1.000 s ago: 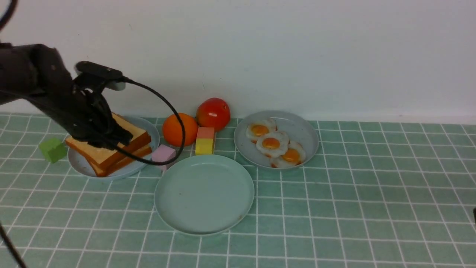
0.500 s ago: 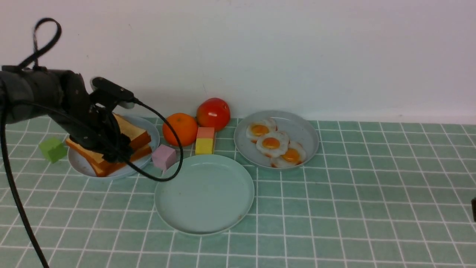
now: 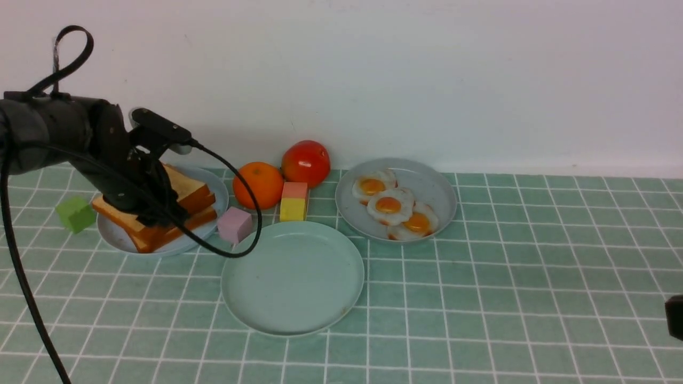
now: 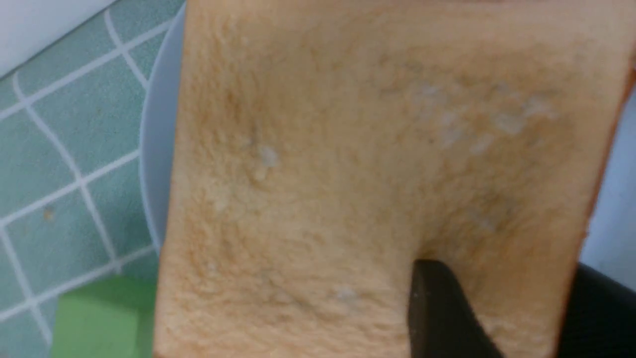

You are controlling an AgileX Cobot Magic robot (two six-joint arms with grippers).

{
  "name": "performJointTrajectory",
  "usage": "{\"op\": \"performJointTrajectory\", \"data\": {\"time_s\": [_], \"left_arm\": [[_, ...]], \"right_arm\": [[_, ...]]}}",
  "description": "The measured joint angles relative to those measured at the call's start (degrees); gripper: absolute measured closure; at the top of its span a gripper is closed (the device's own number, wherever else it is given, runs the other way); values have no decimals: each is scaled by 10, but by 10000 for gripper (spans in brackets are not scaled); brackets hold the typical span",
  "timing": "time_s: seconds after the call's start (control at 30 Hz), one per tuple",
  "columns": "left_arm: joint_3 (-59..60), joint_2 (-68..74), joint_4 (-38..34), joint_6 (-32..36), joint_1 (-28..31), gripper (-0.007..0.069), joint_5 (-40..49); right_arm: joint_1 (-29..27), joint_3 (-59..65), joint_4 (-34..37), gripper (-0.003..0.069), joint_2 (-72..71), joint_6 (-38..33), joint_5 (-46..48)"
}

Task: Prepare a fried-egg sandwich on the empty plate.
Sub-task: Use the left arm to grab a slice of bread, then use the left arm to put a slice of bread into the empty plate in the middle

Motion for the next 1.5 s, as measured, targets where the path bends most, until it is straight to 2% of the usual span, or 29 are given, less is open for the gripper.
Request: {"op": "performJointTrajectory", "data": {"time_s": [0.1, 0.13, 0.17, 0.3, 0.43, 0.5, 0.67, 0.7, 0.73, 0.77, 0.8, 0.97, 1.5], "left_arm": [[3, -30, -9, -1, 0, 496, 16], [3, -33, -9, -1, 0, 496, 16], [3, -50, -18, -3, 0, 537, 21], [4, -96, -34, -7, -4, 533, 52], [30, -143, -38, -30, -36, 533, 72], [66, -184, -26, -58, -116, 533, 72], [112, -194, 38, -108, -251, 533, 66], [112, -193, 42, -111, -251, 533, 65], [117, -179, 86, -137, -288, 533, 56], [117, -177, 91, -140, -288, 533, 53], [118, -162, 136, -168, -309, 533, 42], [118, -121, 191, -221, -327, 533, 10], [118, -71, 167, -218, -327, 522, -13]], "right_arm": [[0, 0, 0, 629, 0, 0, 12], [0, 0, 0, 629, 0, 0, 13], [0, 0, 0, 627, 0, 0, 17], [0, 0, 0, 624, 0, 0, 18], [0, 0, 1, 622, 0, -6, 21], [0, 0, 2, 620, 0, -13, 23], [0, 0, 3, 617, 0, -17, 23], [0, 0, 3, 617, 0, -17, 23], [0, 0, 5, 616, 0, -17, 25], [0, 0, 5, 616, 0, -17, 26], [0, 0, 8, 616, -3, -17, 29], [0, 0, 9, 616, -21, -17, 30], [0, 0, 9, 582, -47, -17, 19]]}}
